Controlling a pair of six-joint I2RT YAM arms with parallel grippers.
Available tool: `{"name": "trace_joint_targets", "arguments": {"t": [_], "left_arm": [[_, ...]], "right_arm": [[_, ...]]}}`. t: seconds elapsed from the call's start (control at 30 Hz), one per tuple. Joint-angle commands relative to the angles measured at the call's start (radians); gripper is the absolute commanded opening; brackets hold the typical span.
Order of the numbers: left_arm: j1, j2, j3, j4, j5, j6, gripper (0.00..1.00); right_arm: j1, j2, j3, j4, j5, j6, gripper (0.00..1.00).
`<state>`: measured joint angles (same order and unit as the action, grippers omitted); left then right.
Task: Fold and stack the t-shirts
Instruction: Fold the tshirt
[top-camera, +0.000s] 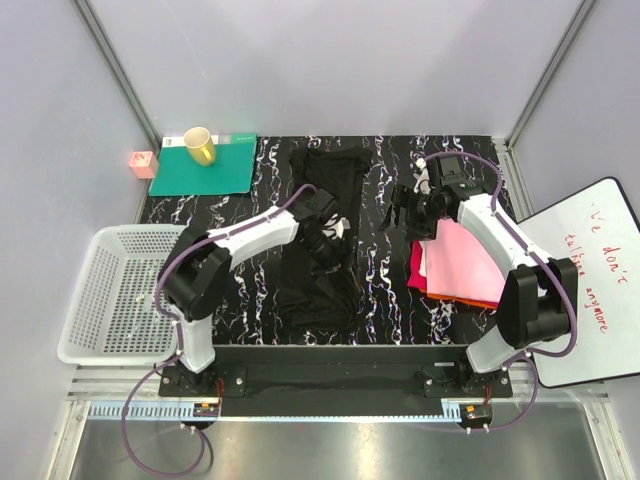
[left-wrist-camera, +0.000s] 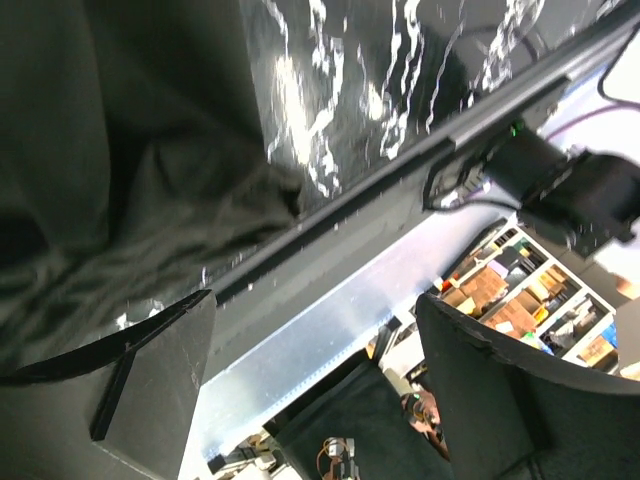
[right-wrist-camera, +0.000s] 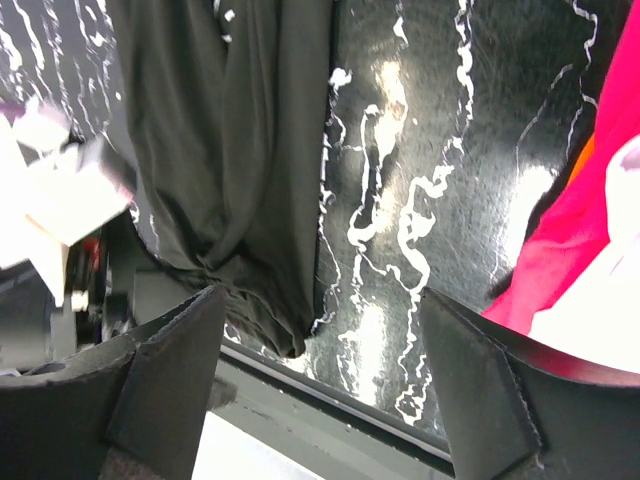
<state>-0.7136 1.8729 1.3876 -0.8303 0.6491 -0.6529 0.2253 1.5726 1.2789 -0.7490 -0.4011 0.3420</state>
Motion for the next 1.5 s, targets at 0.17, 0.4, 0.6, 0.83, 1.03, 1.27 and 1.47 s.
{"name": "trace_joint_targets", "arguments": {"t": [0.17,0.4,0.6,0.83,1.03,1.27,1.47], "left_arm": [[-0.015,0.135,0.136,0.033,-0.046,-0.034,0.75],[-0.015,0.169,0.168,0.005,-0.055,-0.024,0.18],[-0.015,0.102,0.171,-0.050,-0.092,-0.011,0.66],[-0.027,0.066,0.326,-0.312,-0.327,0.085,0.83],[-0.058,0.132,0.379,-0.368,-0.373,0.124,0.82],[-0.115,0.244,0.498,-0.455,-0.437,0.128,0.83],[-0.144,0.282,0.554,-0.483,-0.459,0.124,0.79]], "right_arm": [[-0.004,-0.082,-0.012,-0.018,0.027,-0.066,0.87],[-0.004,-0.072,0.025,-0.046,0.047,-0.103,0.87],[-0.004,-0.063,0.034,-0.049,0.048,-0.098,0.87],[-0.004,-0.071,0.008,-0.046,0.050,-0.103,0.87],[-0.004,-0.068,-0.009,-0.043,0.059,-0.115,0.88],[-0.004,-0.063,-0.015,-0.042,0.122,-0.130,0.88],[-0.017,-0.065,-0.019,-0.046,0.222,-0.101,0.88]]}}
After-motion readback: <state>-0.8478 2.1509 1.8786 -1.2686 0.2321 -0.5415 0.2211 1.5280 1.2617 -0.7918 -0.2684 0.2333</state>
